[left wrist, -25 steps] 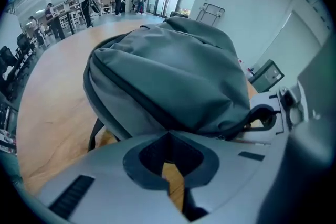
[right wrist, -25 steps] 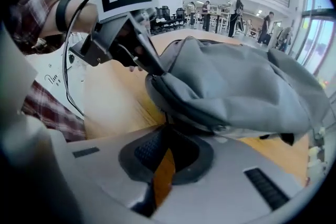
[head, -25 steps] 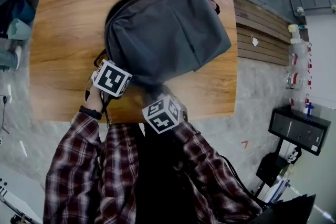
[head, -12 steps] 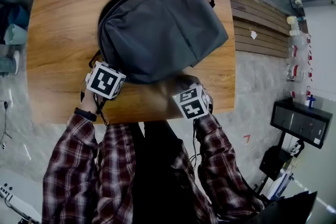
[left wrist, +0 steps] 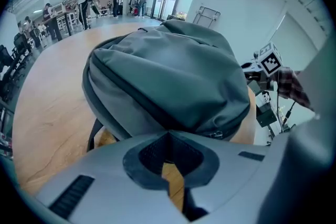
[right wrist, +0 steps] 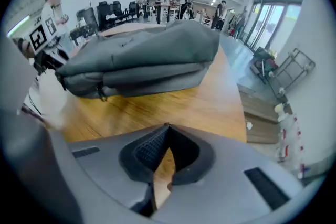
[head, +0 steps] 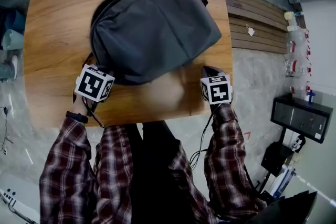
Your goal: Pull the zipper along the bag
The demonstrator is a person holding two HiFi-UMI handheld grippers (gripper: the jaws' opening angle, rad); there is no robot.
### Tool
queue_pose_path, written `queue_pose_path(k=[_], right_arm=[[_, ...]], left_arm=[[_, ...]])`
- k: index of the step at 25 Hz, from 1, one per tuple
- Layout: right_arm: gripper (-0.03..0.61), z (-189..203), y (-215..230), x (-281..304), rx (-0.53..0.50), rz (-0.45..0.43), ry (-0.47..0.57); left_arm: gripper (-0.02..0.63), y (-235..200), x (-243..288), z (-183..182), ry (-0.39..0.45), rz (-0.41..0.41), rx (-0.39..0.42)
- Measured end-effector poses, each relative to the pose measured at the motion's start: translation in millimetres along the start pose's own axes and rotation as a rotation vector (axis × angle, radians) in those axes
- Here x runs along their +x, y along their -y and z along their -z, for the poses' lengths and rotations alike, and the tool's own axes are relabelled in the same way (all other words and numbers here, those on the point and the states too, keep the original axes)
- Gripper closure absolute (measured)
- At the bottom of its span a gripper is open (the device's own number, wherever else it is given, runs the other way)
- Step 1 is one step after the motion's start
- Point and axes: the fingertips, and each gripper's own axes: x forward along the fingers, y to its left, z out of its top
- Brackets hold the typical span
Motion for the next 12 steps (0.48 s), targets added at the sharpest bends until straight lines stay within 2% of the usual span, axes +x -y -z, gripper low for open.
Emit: queue_pose_path(k=[3, 6, 7, 9, 12], right_arm=[[0.572, -11.6, -23.6, -8.2, 0.051, -0.083, 0.075], [0.572, -25.9, -47.3, -13.2, 0.112, -0.144, 0.156], [0.572, -34.2, -55.5, -18.9, 0.129, -0.161, 0.192], [0.572, -58.0, -74.4, -40.6, 0.150, -0.180, 0.272], [0.572, -102.7, -103.5, -77.8, 0.156, -0.216, 0.425]], left_arm=[[0.606, 1.2, -6.1, -5.4, 0.047, 0.017, -0.062], [0.606, 5.3, -29.9, -14.6, 0.164, 0.051, -0.179], [0.606, 5.5, -43.8, -21.0, 0.233, 0.048, -0.222], [0.606, 6.3, -78.4, -44.1, 0.421, 0.016, -0.298], [0.606, 15.9, -135.1, -91.9, 0.724, -0.096, -0.304]])
